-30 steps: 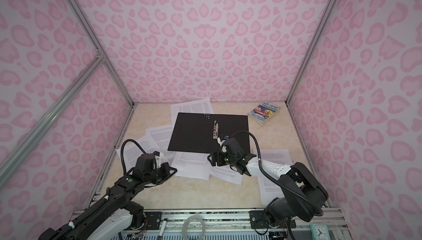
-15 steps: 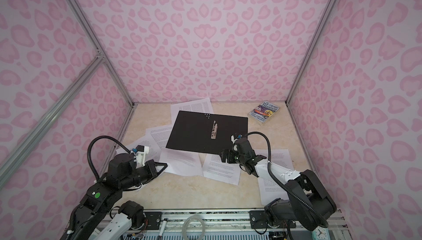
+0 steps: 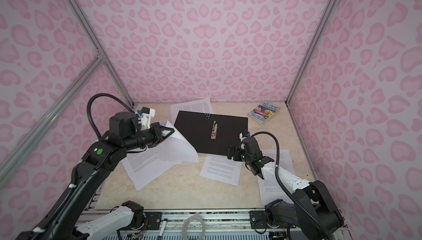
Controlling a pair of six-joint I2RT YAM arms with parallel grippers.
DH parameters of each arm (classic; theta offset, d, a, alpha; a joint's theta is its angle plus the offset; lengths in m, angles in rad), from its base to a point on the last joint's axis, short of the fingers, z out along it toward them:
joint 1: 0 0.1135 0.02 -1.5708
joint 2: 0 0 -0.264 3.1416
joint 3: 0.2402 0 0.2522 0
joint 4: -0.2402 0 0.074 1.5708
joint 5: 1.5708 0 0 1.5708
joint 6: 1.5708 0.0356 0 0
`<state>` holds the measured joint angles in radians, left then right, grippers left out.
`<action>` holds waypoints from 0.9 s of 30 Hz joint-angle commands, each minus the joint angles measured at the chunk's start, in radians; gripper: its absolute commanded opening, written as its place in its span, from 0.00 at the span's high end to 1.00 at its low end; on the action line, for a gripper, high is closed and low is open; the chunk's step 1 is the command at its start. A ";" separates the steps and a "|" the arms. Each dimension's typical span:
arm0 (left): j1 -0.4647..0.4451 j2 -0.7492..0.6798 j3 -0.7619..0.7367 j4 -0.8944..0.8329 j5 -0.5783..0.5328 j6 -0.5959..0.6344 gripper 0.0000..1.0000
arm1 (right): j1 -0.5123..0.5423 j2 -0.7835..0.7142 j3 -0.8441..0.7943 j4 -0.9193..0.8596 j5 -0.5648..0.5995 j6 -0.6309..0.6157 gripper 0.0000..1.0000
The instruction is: Put the files into the folder
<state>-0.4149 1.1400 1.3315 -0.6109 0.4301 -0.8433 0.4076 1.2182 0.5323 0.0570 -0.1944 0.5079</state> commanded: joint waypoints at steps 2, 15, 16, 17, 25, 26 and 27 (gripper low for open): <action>-0.059 0.255 0.202 0.187 0.074 0.024 0.97 | -0.020 -0.055 -0.022 0.002 0.099 0.019 0.01; -0.166 0.668 0.573 0.302 0.235 -0.030 0.97 | -0.279 -0.132 0.088 -0.197 -0.027 0.008 0.01; -0.160 0.647 0.519 0.317 0.227 -0.034 0.97 | -0.280 -0.134 0.085 -0.183 -0.038 0.008 0.01; -0.153 0.623 0.463 0.333 0.222 -0.039 0.97 | -0.280 -0.132 0.085 -0.170 -0.052 0.009 0.01; -0.010 0.512 -0.173 0.602 0.178 -0.171 0.97 | -0.275 0.027 0.148 -0.071 -0.187 0.021 0.04; 0.007 0.520 -0.215 0.625 0.176 -0.172 0.97 | -0.270 0.047 0.156 -0.062 -0.197 0.024 0.04; 0.023 0.534 -0.255 0.653 0.181 -0.167 0.97 | -0.260 0.077 0.167 -0.049 -0.204 0.029 0.04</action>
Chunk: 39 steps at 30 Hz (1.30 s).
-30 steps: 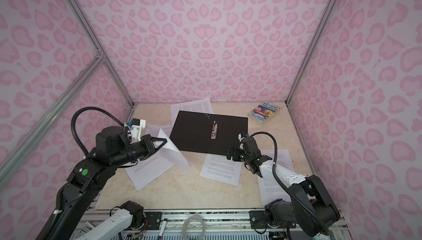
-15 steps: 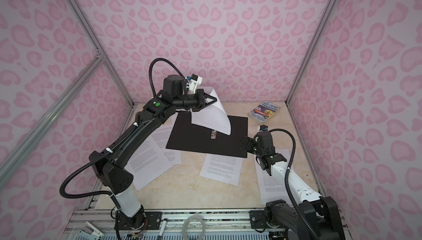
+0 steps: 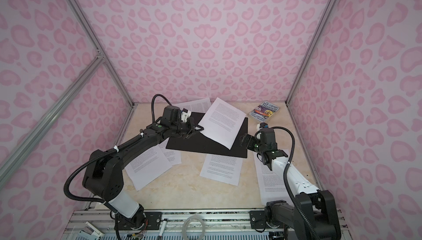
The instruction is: Put the files into the folder
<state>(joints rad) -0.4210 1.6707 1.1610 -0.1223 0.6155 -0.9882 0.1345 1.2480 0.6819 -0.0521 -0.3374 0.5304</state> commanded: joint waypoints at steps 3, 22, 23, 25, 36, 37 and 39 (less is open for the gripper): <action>0.055 0.067 -0.134 0.197 -0.006 0.010 0.97 | 0.057 0.135 0.053 0.097 -0.076 0.009 0.05; 0.127 0.176 -0.230 0.199 -0.096 0.099 0.97 | 0.211 0.580 0.209 0.363 -0.209 0.148 0.09; 0.127 0.170 -0.234 0.197 -0.101 0.104 0.97 | 0.214 0.593 0.209 0.382 -0.217 0.159 0.09; 0.127 0.161 -0.236 0.187 -0.113 0.113 0.97 | 0.222 0.623 0.223 0.415 -0.242 0.189 0.13; 0.126 0.167 -0.247 0.203 -0.102 0.108 0.97 | 0.255 0.716 0.237 0.548 -0.318 0.293 0.41; 0.126 0.169 -0.247 0.205 -0.100 0.109 0.97 | 0.257 0.720 0.237 0.555 -0.322 0.298 0.44; 0.126 0.170 -0.248 0.207 -0.099 0.109 0.97 | 0.259 0.719 0.231 0.574 -0.326 0.308 0.51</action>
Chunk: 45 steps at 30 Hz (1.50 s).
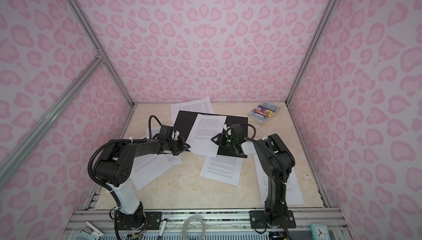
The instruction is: Put the files into the folder
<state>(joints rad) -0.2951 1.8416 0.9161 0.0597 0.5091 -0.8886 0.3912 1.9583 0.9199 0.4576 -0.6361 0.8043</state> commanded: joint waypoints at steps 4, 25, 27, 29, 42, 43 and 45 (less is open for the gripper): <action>-0.001 0.004 -0.003 0.028 0.013 0.008 0.97 | 0.005 -0.015 -0.032 0.072 -0.018 0.039 0.67; -0.033 -0.320 -0.149 0.253 0.006 0.047 0.02 | -0.209 -0.244 0.105 -0.816 0.168 -0.470 1.00; -0.045 -0.357 -0.149 0.226 -0.022 0.061 0.02 | -0.219 -0.235 0.130 -0.877 0.198 -0.517 1.00; -0.061 -0.386 -0.153 0.209 -0.042 0.063 0.02 | -0.221 -0.236 0.150 -0.914 0.242 -0.542 1.00; -0.088 -0.438 -0.228 0.183 -0.050 0.146 0.03 | -0.229 -0.220 0.228 -0.989 0.293 -0.603 1.00; -0.089 -0.434 -0.226 0.185 -0.044 0.145 0.03 | -0.230 -0.219 0.230 -0.981 0.275 -0.603 1.00; -0.088 -0.426 -0.229 0.198 -0.030 0.138 0.03 | -0.230 -0.212 0.234 -0.975 0.265 -0.598 1.00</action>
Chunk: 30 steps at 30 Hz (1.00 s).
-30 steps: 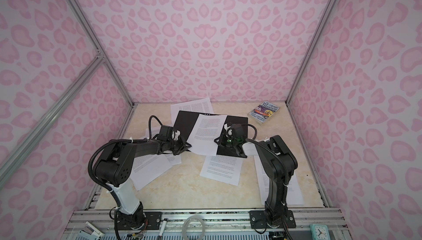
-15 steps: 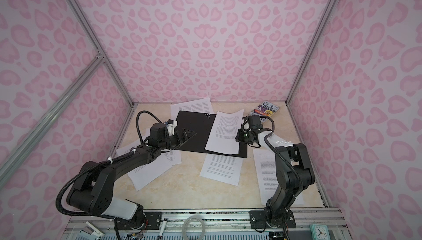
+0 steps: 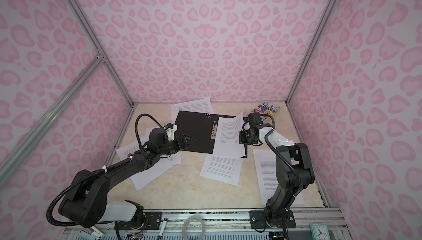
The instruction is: Put the files into the folder
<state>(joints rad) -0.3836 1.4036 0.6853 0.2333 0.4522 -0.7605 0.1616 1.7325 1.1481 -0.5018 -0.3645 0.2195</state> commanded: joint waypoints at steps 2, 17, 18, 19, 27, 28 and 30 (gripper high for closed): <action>0.000 0.021 0.000 0.036 0.038 0.004 0.03 | 0.000 0.021 0.012 -0.004 -0.005 -0.009 1.00; -0.009 0.088 0.020 0.051 0.077 0.000 0.03 | 0.000 0.090 0.065 0.029 -0.031 0.034 1.00; -0.009 0.090 0.020 0.051 0.077 0.000 0.03 | -0.002 0.091 0.063 0.029 -0.030 0.037 1.00; -0.010 0.090 0.020 0.051 0.077 -0.002 0.03 | -0.001 0.091 0.061 0.031 -0.030 0.038 1.00; -0.009 0.107 0.023 0.052 0.080 -0.008 0.03 | -0.002 0.086 0.034 0.075 -0.064 0.081 1.00; -0.009 0.108 0.023 0.052 0.080 -0.010 0.03 | -0.002 0.088 0.035 0.077 -0.065 0.084 1.00; -0.009 0.110 0.023 0.052 0.080 -0.008 0.03 | -0.002 0.091 0.032 0.081 -0.062 0.088 1.00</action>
<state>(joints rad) -0.3931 1.5066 0.6994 0.2413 0.5201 -0.7681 0.1604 1.8164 1.1858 -0.4461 -0.4126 0.2893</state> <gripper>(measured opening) 0.975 0.063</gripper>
